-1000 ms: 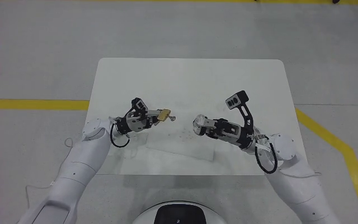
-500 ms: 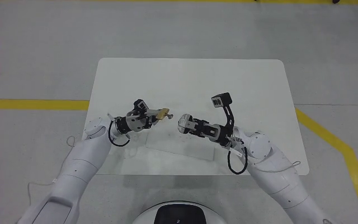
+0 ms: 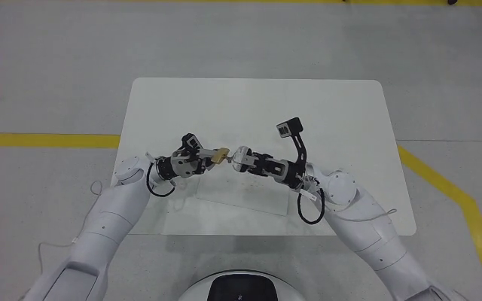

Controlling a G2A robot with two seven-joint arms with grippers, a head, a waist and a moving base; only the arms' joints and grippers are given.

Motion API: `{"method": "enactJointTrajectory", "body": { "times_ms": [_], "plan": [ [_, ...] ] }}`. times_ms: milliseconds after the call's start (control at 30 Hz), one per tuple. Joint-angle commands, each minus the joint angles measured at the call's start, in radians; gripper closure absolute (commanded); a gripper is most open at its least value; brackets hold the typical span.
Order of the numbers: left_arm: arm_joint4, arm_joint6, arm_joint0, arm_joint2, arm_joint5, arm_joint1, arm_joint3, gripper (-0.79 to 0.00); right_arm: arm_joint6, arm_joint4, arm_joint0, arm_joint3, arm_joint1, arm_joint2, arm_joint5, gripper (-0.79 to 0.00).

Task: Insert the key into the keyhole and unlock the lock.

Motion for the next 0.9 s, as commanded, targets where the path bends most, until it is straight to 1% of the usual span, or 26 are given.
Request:
{"method": "enactJointTrajectory", "body": {
  "times_ms": [0,433,867],
  "plan": [
    [0.005,-0.002,-0.001,0.001,-0.001,-0.001,-0.001,0.000,-0.001,-0.003,0.003,0.004,-0.002,0.000,0.003,0.000],
    [0.015,-0.011,-0.002,-0.001,-0.008,-0.003,0.001,0.000,-0.006,-0.010,0.010,0.022,-0.016,0.012,0.019,0.000],
    [0.024,-0.016,0.000,-0.004,-0.012,-0.005,-0.002,0.000,-0.020,-0.039,0.025,0.047,-0.032,0.006,0.060,0.000]
  ]
}}
